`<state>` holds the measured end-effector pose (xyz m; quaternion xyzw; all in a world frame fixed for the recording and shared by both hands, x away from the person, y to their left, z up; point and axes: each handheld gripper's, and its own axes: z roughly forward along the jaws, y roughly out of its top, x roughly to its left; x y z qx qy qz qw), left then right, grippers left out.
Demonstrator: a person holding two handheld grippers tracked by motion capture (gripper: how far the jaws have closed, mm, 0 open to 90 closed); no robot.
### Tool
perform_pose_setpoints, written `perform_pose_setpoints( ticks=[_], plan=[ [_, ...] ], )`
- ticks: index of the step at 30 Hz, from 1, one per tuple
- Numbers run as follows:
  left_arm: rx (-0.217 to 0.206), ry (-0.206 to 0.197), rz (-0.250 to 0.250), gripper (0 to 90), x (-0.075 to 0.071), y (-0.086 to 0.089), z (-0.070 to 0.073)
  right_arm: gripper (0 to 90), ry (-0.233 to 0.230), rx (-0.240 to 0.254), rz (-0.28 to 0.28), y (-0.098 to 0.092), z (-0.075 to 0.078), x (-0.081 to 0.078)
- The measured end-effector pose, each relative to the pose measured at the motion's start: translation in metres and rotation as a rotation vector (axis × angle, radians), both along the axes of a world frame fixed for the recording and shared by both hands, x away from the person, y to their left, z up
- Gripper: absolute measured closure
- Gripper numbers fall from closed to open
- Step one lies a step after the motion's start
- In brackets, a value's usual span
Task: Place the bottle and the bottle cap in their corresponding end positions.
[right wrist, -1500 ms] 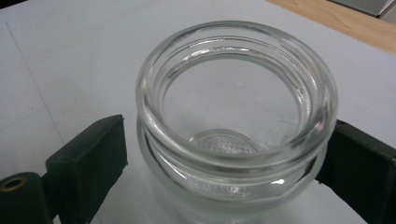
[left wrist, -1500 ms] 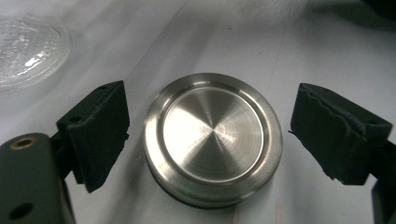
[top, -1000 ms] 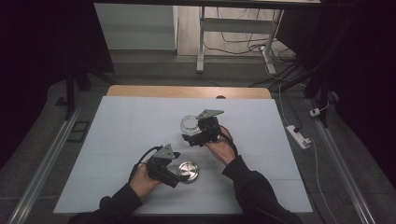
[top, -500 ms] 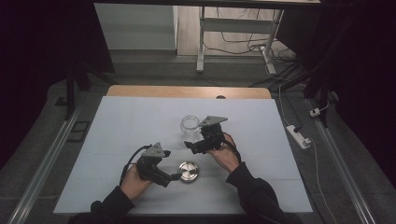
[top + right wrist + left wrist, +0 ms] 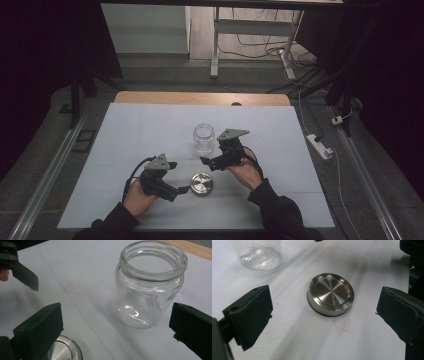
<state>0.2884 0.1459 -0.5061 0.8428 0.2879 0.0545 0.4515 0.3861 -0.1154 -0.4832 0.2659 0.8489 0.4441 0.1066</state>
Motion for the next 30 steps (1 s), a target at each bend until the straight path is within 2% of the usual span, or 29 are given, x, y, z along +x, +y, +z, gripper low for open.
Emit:
perform_pose_setpoints(
  ticks=[7, 12, 22, 30],
  plan=[
    [0.011, 0.014, 0.007, 0.8, -0.003, 0.005, 0.000, 0.0, 0.005, 0.017, -0.004, -0.008, 0.003, -0.009],
    [0.031, 0.027, 0.019, 0.5, -0.005, 0.008, -0.001, 0.0, -0.004, 0.006, -0.008, -0.015, 0.004, -0.016],
    [0.038, 0.044, 0.058, 0.6, -0.010, 0.020, -0.002, 0.0, -0.046, -0.027, -0.005, -0.028, 0.002, -0.028],
    [0.035, 0.048, 0.078, 0.7, -0.017, 0.029, -0.004, 0.0, -0.045, -0.036, -0.008, -0.039, -0.001, -0.035]
  ],
)
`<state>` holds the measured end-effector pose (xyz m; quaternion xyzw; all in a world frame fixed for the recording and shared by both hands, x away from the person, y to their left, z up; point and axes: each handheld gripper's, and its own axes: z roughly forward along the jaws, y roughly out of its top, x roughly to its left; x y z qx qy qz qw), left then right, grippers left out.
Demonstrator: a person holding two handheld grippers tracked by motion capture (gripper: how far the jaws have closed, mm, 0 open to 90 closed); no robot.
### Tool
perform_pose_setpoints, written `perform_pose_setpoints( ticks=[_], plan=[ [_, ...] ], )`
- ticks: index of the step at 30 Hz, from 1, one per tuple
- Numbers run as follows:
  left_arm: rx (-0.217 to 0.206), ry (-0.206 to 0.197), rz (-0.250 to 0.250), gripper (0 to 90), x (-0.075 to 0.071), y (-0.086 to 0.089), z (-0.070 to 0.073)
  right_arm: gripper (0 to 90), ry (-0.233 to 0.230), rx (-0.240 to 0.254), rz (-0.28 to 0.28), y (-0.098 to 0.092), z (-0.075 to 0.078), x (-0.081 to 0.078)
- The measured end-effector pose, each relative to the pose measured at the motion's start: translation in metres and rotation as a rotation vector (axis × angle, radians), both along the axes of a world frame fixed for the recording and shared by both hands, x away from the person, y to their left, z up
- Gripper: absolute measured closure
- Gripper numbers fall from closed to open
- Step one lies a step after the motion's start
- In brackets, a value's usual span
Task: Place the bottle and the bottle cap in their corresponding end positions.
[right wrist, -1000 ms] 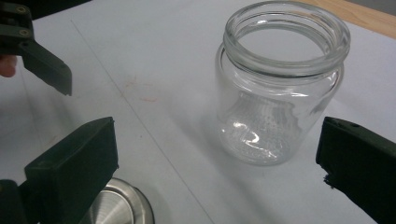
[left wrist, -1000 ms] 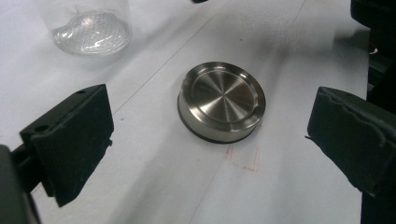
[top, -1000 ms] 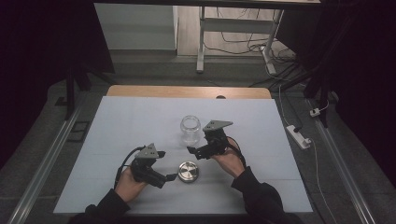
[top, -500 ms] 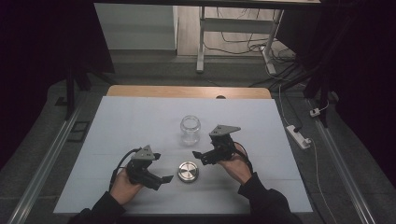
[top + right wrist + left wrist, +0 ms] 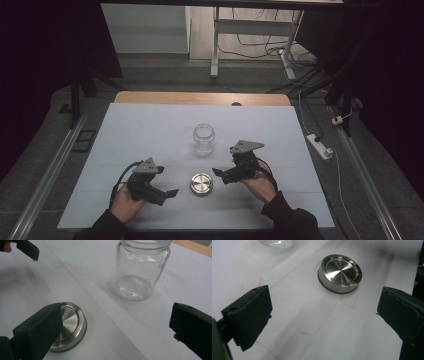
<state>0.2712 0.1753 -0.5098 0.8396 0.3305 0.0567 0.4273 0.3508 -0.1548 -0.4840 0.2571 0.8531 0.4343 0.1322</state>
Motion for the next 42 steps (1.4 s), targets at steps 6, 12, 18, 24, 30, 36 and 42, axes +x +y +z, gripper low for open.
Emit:
perform_pose_setpoints(
  ticks=[6, 12, 18, 24, 30, 36, 42],
  plan=[
    [-0.006, 0.004, 0.016, 1.0, -0.005, 0.007, -0.001, 0.0, 0.004, -0.001, -0.019, -0.012, -0.002, -0.006],
    [-0.003, 0.010, 0.023, 1.1, -0.010, 0.012, -0.002, 0.0, 0.011, 0.009, -0.034, -0.021, -0.003, -0.012],
    [-0.008, 0.002, 0.034, 1.2, -0.016, 0.017, 0.000, 0.0, 0.022, 0.028, -0.053, -0.032, -0.002, -0.017],
    [-0.004, 0.007, 0.053, 1.2, -0.023, 0.025, -0.001, 0.0, 0.025, 0.030, -0.073, -0.044, -0.001, -0.023],
    [-0.016, 0.013, 0.078, 1.2, -0.031, 0.036, -0.001, 0.0, 0.019, 0.023, -0.095, -0.058, 0.001, -0.031],
    [-0.023, 0.023, 0.106, 1.1, -0.039, 0.046, -0.001, 0.0, 0.022, 0.025, -0.122, -0.072, 0.000, -0.038],
    [-0.030, 0.023, 0.140, 1.1, -0.047, 0.059, -0.002, 0.0, 0.017, 0.024, -0.149, -0.085, -0.001, -0.046]
  ],
)
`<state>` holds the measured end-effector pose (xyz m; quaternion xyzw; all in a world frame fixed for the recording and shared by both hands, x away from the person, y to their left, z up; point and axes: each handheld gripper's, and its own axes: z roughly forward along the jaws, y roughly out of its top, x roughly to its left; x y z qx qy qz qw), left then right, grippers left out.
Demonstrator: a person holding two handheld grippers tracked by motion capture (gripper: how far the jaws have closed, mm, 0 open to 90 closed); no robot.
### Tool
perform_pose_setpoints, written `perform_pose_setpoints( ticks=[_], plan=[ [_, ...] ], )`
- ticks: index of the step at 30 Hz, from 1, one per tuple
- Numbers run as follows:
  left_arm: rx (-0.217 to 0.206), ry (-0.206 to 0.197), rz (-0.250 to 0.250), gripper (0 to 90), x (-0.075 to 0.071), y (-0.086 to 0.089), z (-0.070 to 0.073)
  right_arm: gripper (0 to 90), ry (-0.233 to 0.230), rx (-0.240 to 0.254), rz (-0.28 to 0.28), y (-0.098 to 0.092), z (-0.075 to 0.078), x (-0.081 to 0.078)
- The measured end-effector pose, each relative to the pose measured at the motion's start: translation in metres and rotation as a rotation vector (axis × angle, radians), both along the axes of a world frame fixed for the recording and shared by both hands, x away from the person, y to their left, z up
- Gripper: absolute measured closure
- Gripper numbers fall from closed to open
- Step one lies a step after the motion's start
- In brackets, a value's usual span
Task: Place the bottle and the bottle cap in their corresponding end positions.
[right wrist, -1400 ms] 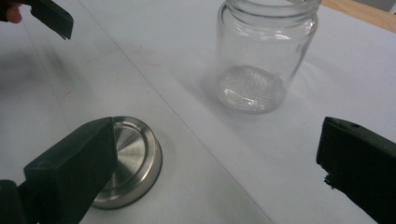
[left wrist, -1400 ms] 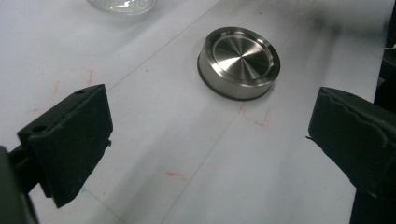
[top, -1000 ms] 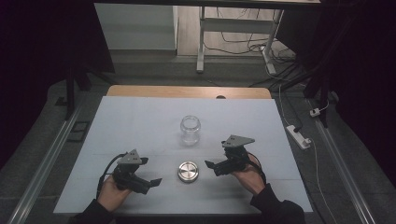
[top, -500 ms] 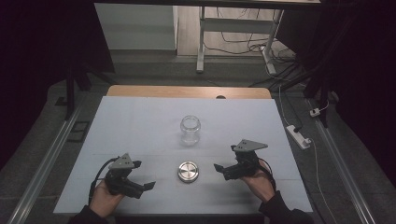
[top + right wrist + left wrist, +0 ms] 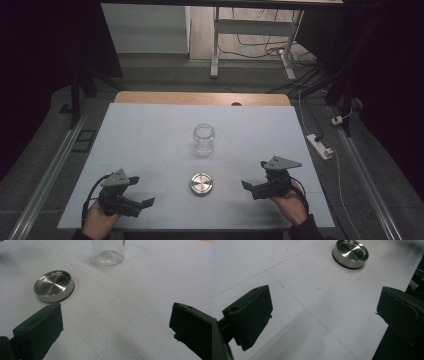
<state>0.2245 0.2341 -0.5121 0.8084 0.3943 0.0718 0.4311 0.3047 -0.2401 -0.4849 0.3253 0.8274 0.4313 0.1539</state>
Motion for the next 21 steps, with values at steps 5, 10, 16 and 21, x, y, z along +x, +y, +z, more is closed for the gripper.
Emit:
perform_pose_setpoints(
  ticks=[5, 10, 16, 21],
  plan=[
    [-0.007, 0.004, 0.032, 1.2, -0.007, 0.012, -0.001, 0.0, 0.002, 0.003, -0.025, -0.011, -0.001, -0.006],
    [-0.011, 0.005, 0.066, 1.3, -0.015, 0.022, -0.002, 0.0, 0.009, -0.003, -0.052, -0.024, -0.003, -0.014],
    [0.011, 0.002, 0.099, 1.4, -0.022, 0.031, -0.004, 0.0, 0.025, -0.003, -0.093, -0.041, -0.004, -0.023],
    [0.039, 0.007, 0.125, 1.4, -0.027, 0.035, -0.006, 0.0, 0.041, -0.007, -0.131, -0.054, -0.006, -0.031]
  ],
)
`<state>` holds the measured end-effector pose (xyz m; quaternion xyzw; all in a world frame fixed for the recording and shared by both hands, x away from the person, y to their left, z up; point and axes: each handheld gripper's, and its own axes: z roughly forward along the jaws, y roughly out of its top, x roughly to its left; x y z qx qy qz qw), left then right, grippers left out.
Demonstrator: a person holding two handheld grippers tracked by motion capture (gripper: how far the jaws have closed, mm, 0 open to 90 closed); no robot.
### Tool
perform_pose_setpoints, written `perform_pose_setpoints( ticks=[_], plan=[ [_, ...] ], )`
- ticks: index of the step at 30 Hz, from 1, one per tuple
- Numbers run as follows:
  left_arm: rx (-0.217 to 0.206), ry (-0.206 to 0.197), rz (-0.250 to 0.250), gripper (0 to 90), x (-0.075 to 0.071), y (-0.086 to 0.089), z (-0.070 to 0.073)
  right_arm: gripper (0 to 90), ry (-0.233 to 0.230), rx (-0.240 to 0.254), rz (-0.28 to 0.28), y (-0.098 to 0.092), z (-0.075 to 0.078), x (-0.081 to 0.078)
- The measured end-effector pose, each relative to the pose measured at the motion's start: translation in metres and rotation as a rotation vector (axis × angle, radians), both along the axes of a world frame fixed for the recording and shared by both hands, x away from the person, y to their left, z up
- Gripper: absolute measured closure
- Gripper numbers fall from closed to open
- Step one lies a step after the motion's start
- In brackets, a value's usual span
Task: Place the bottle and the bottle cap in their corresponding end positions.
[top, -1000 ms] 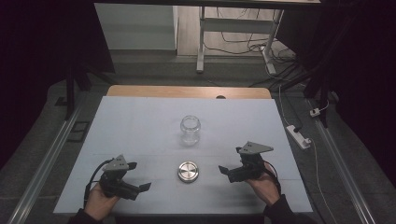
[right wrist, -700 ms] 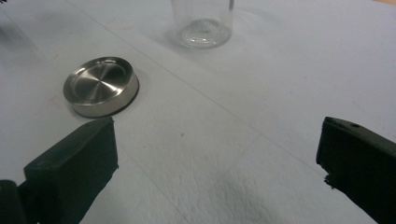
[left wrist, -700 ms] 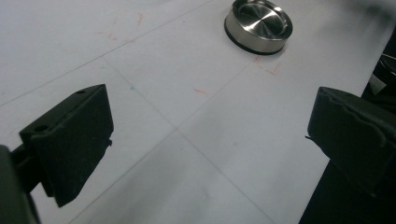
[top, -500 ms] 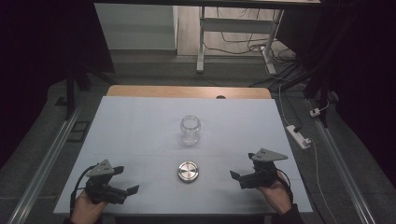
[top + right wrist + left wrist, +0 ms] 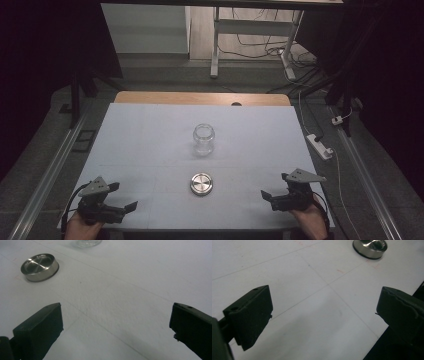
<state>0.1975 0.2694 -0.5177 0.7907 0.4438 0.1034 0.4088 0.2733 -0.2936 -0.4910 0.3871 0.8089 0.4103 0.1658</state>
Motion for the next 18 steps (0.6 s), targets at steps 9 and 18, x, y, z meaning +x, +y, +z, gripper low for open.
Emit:
perform_pose_setpoints(
  ticks=[9, 18],
  plan=[
    [0.045, 0.025, 0.033, 1.3, -0.007, 0.005, -0.005, 0.0, 0.030, -0.031, -0.060, -0.015, -0.003, -0.014],
    [0.064, 0.049, 0.055, 1.0, -0.010, 0.007, -0.006, 0.0, 0.059, -0.036, -0.093, -0.026, -0.004, -0.024]
  ],
)
